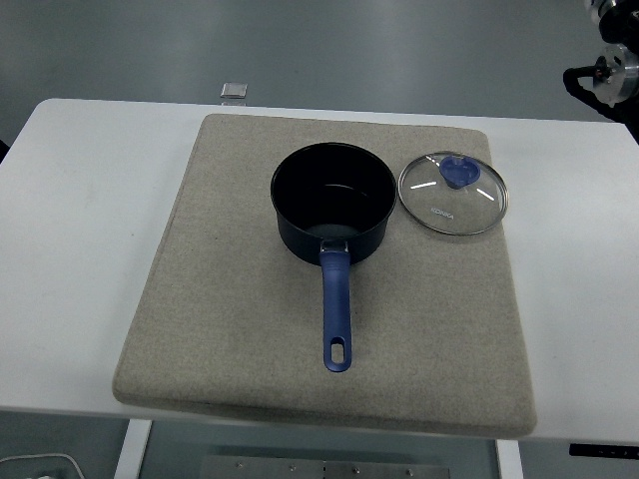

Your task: Lift the pot lid and place it to the right of the pot.

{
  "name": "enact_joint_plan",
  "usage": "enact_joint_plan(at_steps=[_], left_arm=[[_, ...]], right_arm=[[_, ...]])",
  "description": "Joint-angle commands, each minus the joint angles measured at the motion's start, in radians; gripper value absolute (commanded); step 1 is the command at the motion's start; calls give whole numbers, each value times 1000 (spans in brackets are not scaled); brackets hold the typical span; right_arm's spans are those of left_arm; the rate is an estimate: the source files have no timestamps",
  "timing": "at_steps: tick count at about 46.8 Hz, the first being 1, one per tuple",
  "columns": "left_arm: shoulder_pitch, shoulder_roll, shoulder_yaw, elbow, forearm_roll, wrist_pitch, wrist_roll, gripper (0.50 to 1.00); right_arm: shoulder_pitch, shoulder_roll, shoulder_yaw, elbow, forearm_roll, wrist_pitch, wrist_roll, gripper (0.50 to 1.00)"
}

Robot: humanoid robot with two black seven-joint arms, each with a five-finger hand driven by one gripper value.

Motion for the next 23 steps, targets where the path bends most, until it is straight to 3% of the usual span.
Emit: enact_joint_plan(at_steps=[1, 10, 23], left_arm=[[0, 0, -1, 0, 0, 0, 0, 1000], [0, 0, 0, 0, 0, 0, 0, 1000], [0, 0, 0, 0, 0, 0, 0, 1000]], right_arm=[[-19, 5, 0, 0, 81, 0, -28, 897], [-56, 8, 0, 3, 288, 0, -93, 897], [-145, 41, 0, 9, 307, 20, -99, 901]])
